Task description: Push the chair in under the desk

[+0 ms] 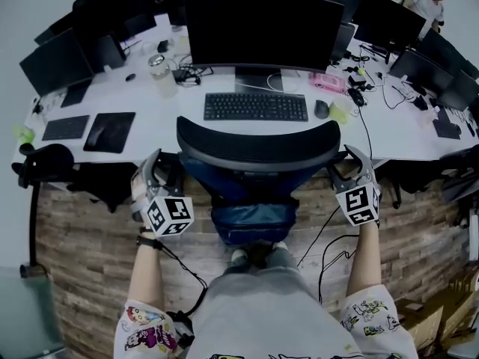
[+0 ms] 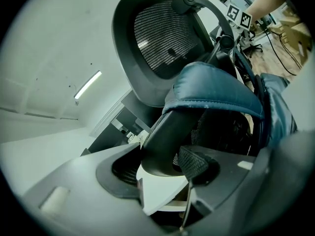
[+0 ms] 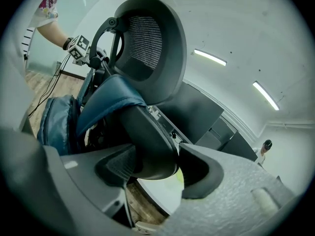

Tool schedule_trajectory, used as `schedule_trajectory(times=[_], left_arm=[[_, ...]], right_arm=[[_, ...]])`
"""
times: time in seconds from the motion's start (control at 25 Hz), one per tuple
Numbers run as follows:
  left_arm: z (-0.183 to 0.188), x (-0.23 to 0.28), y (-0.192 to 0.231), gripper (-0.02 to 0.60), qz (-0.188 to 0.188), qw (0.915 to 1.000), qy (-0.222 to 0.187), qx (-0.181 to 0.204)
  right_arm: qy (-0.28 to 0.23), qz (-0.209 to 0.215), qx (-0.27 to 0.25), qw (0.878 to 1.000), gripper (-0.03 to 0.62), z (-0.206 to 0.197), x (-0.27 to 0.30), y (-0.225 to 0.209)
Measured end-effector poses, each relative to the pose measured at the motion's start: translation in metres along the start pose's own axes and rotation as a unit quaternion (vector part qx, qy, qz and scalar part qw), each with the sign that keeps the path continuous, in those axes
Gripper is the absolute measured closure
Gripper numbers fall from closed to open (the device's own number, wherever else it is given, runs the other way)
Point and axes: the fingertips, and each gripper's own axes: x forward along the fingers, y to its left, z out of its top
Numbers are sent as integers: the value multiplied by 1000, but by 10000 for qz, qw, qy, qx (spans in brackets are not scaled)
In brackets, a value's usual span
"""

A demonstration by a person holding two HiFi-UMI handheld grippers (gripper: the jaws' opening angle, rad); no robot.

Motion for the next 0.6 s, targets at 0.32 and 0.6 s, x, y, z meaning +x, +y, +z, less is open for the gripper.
schedule_trajectory(times=[0.32,0.6], left_arm=[[2,1,-1,333,-45,10000,-61,-38],[0,1,-3,327,-189,9996,-114,-153]], right_arm=[[95,-106,54,9999,327,-1,2,-1],[129,-227,147,9996,304,1,0,2]])
